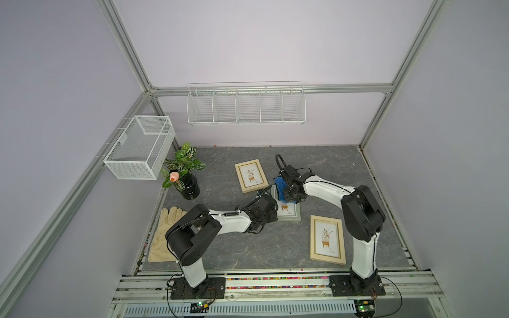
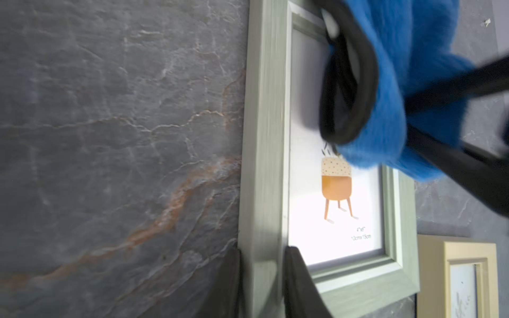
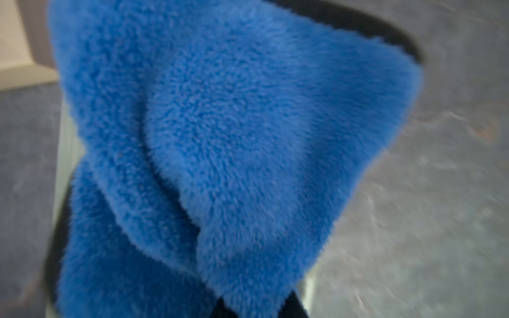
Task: Wipe the picture frame with a cloth
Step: Wipe the dirt from the picture frame.
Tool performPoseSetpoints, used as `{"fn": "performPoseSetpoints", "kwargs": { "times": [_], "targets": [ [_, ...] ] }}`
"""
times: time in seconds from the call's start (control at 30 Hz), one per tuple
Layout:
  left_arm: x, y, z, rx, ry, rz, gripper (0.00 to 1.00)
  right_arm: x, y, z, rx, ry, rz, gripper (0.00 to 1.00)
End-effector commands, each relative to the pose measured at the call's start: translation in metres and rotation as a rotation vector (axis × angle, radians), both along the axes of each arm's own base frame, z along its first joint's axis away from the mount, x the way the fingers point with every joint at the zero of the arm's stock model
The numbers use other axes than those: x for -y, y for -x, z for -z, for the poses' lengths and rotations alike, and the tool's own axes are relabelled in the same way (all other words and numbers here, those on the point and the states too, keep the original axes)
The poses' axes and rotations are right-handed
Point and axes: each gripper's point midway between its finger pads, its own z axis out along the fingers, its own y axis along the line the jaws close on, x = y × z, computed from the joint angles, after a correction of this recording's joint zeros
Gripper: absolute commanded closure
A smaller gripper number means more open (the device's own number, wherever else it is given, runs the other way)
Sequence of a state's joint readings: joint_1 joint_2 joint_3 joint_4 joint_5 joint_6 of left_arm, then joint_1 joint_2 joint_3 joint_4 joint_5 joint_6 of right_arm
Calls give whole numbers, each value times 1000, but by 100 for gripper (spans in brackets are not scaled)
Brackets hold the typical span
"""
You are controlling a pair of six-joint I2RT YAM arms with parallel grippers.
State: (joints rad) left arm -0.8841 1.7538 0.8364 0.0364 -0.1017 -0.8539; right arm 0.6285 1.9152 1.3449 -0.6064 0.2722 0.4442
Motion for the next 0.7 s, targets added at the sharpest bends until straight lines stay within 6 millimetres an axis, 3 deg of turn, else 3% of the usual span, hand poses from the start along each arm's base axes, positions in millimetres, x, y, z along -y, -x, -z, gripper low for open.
{"fn": "performPoseSetpoints", "kwargs": {
  "times": [0.0,0.07,0.17,0.23,0.33,0.47,0.57,0.67],
  "targets": [
    [-60,31,65,-182,-261,-67,79,9,45,2,-59,34,-34,93],
    [-59,30,64,-177,-258,-64,79,10,71,10,-101,7,-35,93],
    [-57,30,63,-172,-245,-61,79,9,94,19,-142,-56,-25,93],
    [-55,30,62,-169,-231,-54,79,6,89,16,-127,-64,-32,93],
    [-50,29,60,-164,-208,-44,79,1,58,9,-87,-85,-23,93],
    [-46,29,57,-164,-189,-35,79,-22,21,10,-98,-162,-28,93],
    [-48,29,55,-160,-184,-41,79,-33,27,16,-120,-168,-53,93],
    [-48,29,52,-153,-176,-48,79,-28,55,22,-144,-153,-62,93]
  ]
}}
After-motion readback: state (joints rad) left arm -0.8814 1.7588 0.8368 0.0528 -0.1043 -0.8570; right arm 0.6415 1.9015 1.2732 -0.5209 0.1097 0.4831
